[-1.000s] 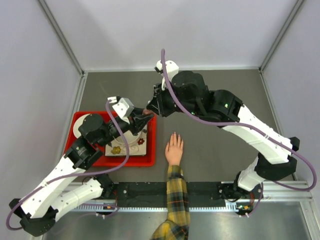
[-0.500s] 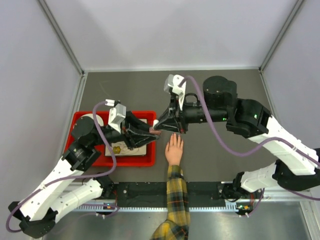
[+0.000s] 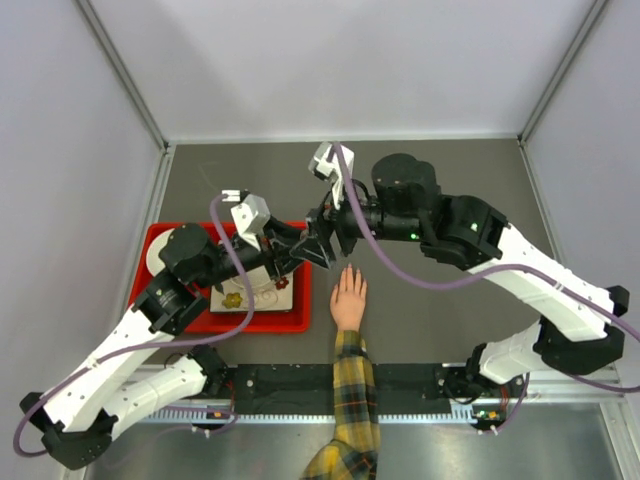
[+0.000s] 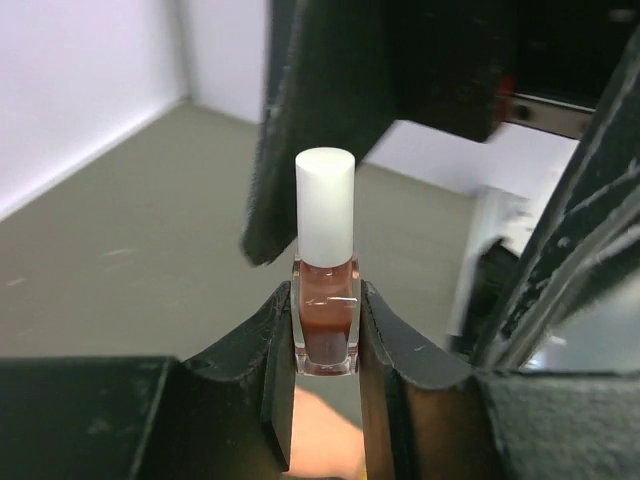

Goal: Paint the nails

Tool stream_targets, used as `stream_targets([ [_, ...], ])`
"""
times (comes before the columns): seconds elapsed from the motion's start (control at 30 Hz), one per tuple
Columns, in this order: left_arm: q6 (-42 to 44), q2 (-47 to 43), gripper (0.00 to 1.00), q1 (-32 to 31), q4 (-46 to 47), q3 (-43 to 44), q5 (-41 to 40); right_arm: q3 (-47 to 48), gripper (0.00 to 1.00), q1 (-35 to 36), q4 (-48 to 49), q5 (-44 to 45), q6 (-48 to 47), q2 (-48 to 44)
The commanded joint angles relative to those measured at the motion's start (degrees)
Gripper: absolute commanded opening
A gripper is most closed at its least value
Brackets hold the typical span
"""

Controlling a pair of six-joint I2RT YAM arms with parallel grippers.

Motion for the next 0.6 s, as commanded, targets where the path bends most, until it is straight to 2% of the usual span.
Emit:
stream_targets([
  [0.0, 7.1, 0.6, 0.0, -0.1, 2.4, 0.1, -12.5, 7.4, 0.7, -0.1, -2.3, 21.7, 9.3, 2.7],
  [0.07, 8.9, 0.7, 0.0, -0.1, 3.2, -0.6, -14.2, 10.6, 0.67, -0.1, -6.9, 26.2, 12.0, 4.2],
  [0.1, 9.3, 0.5, 0.0, -0.1, 3.5, -0.9, -14.8, 14.1, 0.62, -0.2, -8.6, 28.3, 12.4, 5.1],
  [0.2, 11.3, 0.8, 0.0, -0.1, 4.2, -1.4, -15.6, 19.5, 0.49, -0.2, -12.5, 27.8, 13.8, 8.1],
  [0.3, 12.4, 0.9, 0.0, -0.1, 3.6, -1.5, -15.3, 19.7, 0.37, -0.2, -12.2, 26.2, 14.3, 8.8],
  [0.47, 12.7, 0.1, 0.0, -0.1, 3.4, -2.3, -15.7, 20.5, 0.36, -0.2, -12.1, 24.7, 13.8, 10.2],
  [0.57, 12.6, -0.3, 0.0, -0.1, 3.2, -2.2, -16.3, 21.1, 0.41, -0.1, -13.1, 22.7, 13.2, 11.2],
])
